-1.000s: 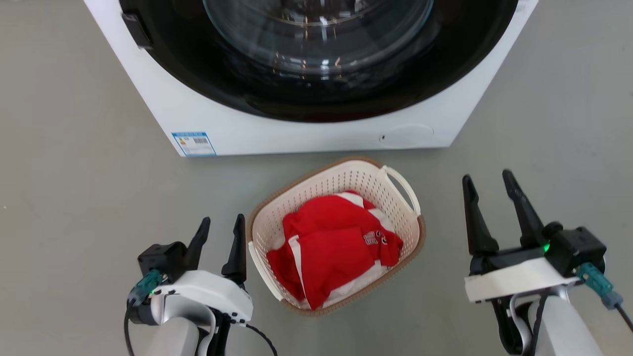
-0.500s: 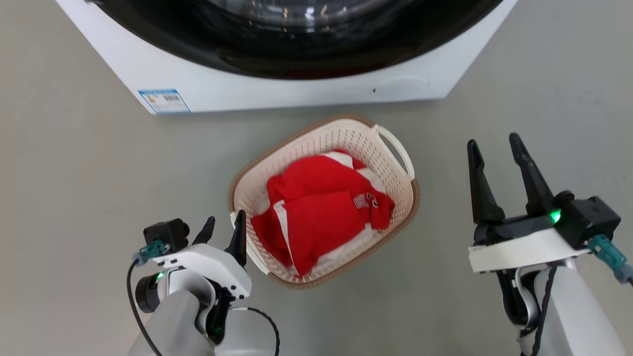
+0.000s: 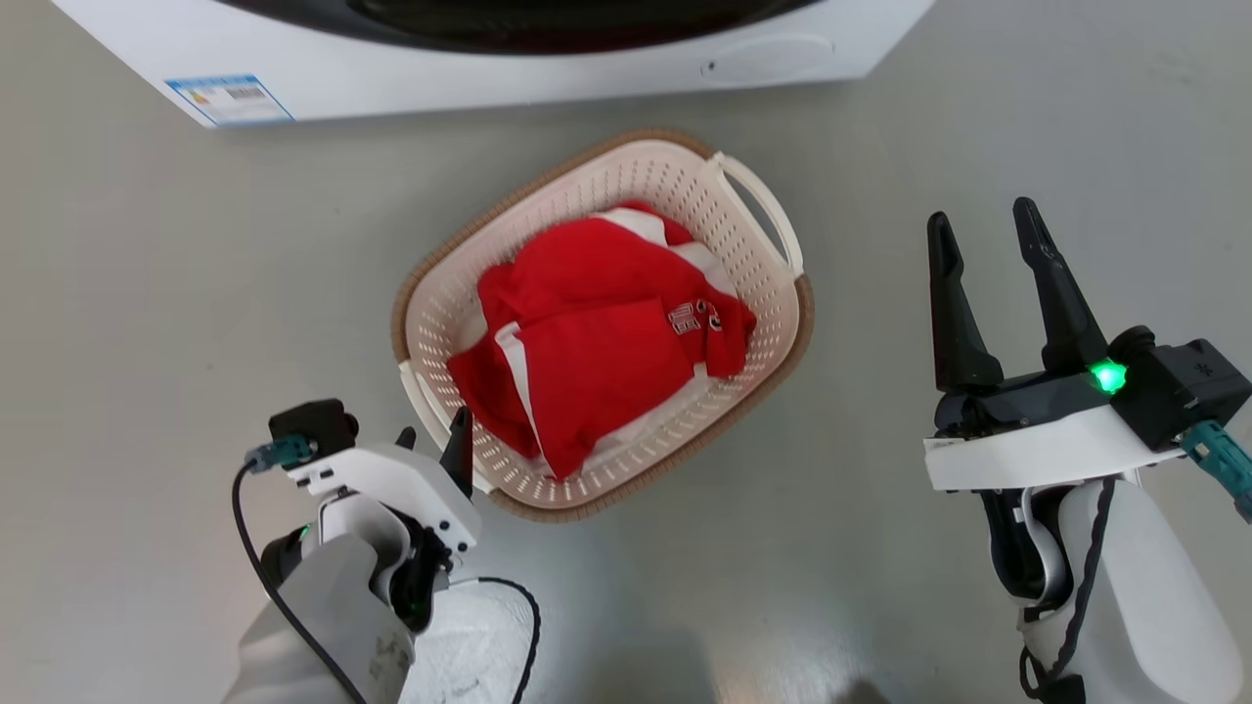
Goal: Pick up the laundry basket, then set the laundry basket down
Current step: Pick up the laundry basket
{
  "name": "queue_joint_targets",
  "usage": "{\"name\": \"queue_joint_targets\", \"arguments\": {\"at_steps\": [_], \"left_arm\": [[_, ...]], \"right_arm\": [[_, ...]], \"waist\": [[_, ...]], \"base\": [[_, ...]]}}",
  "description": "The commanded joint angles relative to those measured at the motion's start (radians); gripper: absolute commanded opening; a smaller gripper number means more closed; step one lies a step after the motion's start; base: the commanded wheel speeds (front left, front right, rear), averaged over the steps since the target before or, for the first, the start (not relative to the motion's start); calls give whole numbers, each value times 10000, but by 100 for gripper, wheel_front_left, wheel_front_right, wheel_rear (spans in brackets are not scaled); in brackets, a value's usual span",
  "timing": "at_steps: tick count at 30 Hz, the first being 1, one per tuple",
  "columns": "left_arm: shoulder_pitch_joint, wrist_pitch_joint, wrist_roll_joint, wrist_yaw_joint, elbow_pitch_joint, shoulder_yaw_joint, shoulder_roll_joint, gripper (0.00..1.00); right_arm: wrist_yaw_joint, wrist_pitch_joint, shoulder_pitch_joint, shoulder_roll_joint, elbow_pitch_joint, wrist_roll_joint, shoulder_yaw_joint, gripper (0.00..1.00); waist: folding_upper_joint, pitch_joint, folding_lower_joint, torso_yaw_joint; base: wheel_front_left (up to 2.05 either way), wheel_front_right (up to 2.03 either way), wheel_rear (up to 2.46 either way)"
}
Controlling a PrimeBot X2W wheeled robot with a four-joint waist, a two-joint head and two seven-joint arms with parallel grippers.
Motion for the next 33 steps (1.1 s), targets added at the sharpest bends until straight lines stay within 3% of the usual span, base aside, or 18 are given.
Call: {"name": "queue_joint_targets", "arguments": {"at_steps": [1, 15, 33], "left_arm": [[-167, 36, -125, 8, 86, 118, 169, 100], [-1081, 422, -1258, 297, 808, -155, 169, 100], [-1730, 890, -1340, 588, 1043, -203, 342, 100]], "right_arm": [[71, -95, -84, 27, -273, 66, 256, 100], [71, -95, -495, -86, -557, 156, 703, 100], [71, -95, -716, 60, -481, 210, 1112, 100]], "waist": [[0, 274, 0, -88], [0, 1324, 0, -273], [0, 1931, 0, -384]], "base": [[0, 0, 0], [0, 0, 0], [0, 0, 0]]}}
